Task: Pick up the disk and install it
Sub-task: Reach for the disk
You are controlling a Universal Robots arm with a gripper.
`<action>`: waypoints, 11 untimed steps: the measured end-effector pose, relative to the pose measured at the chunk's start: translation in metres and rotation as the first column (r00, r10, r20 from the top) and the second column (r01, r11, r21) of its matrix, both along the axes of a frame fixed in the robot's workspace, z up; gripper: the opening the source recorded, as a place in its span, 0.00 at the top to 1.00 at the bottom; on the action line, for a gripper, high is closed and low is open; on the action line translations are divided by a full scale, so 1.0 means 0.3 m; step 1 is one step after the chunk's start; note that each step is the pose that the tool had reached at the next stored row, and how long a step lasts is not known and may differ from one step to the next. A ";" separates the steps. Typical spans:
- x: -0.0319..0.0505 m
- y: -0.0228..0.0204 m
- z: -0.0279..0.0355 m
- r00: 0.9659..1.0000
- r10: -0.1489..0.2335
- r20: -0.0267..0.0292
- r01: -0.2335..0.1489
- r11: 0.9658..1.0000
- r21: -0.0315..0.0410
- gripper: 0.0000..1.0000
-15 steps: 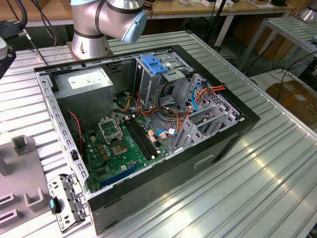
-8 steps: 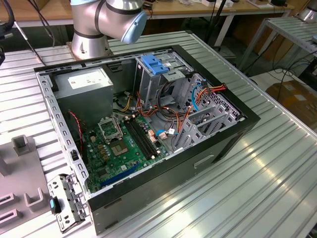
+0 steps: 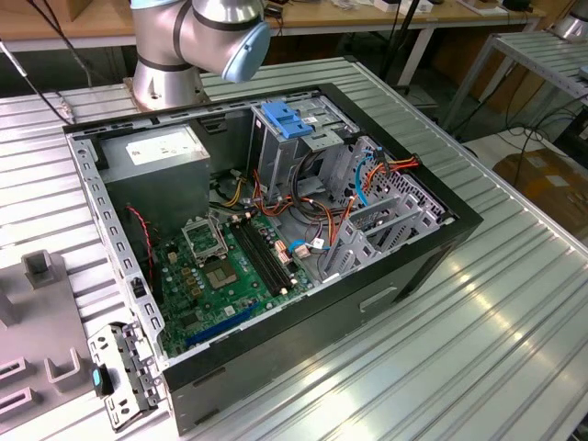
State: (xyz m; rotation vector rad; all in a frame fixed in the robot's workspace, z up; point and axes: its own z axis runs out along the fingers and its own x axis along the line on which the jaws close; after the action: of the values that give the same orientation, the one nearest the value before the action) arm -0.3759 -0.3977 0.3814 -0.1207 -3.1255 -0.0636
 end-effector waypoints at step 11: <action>-0.042 0.000 0.000 1.000 0.000 0.000 0.000 1.000 0.000 0.89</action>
State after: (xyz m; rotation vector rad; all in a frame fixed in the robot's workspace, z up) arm -0.3884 -0.3977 0.3814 -0.1206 -3.1255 -0.0636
